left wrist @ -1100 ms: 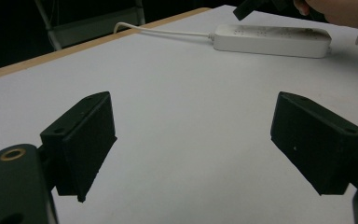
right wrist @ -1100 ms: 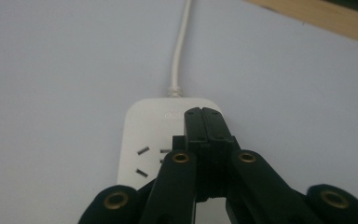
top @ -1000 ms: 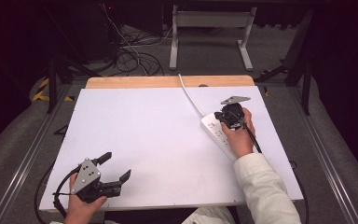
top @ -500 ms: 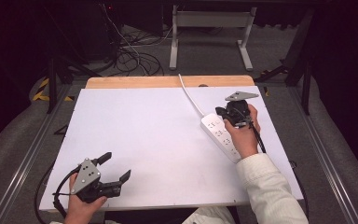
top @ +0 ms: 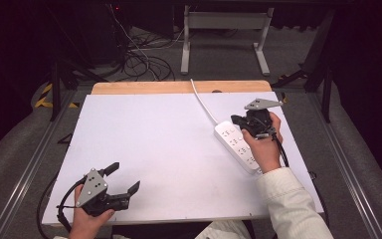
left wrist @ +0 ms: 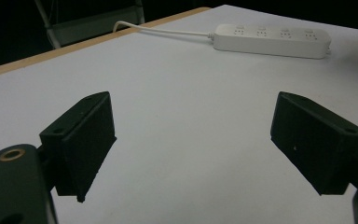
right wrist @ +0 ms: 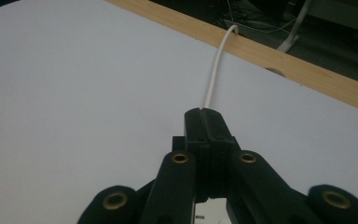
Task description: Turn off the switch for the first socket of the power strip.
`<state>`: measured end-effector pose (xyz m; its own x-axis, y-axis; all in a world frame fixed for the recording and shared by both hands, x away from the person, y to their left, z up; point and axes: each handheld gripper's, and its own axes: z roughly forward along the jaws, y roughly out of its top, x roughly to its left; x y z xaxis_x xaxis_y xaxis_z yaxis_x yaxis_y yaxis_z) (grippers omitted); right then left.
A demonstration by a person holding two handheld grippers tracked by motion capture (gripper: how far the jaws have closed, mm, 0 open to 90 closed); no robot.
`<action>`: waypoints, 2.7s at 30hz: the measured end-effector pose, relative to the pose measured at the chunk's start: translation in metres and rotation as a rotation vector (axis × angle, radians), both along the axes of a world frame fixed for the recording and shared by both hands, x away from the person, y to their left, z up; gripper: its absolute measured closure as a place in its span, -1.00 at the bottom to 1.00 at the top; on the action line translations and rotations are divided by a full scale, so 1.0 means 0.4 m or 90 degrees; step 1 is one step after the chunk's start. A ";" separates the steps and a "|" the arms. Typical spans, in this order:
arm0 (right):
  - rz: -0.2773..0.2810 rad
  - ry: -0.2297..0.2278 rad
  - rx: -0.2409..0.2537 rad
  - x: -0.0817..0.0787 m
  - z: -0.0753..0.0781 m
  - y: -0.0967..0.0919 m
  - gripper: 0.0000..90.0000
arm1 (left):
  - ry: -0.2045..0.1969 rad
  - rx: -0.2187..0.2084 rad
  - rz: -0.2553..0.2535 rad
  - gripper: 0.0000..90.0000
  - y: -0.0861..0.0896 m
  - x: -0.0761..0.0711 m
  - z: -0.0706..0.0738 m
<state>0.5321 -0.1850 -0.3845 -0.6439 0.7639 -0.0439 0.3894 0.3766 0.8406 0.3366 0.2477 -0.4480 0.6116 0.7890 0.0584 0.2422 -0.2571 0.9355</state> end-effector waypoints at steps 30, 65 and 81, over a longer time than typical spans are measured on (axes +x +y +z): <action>0.126 -0.049 0.111 -0.205 0.010 -0.083 -0.40 | 0.001 -0.003 0.003 -0.69 0.000 -0.003 0.000; 0.194 -0.022 0.116 -0.301 -0.211 -0.139 -0.50 | 0.009 -0.010 -0.007 -0.70 -0.004 -0.006 -0.002; 0.171 -0.047 0.094 -0.303 -0.226 -0.140 -0.50 | 0.004 0.006 -0.003 -0.71 0.003 0.000 -0.004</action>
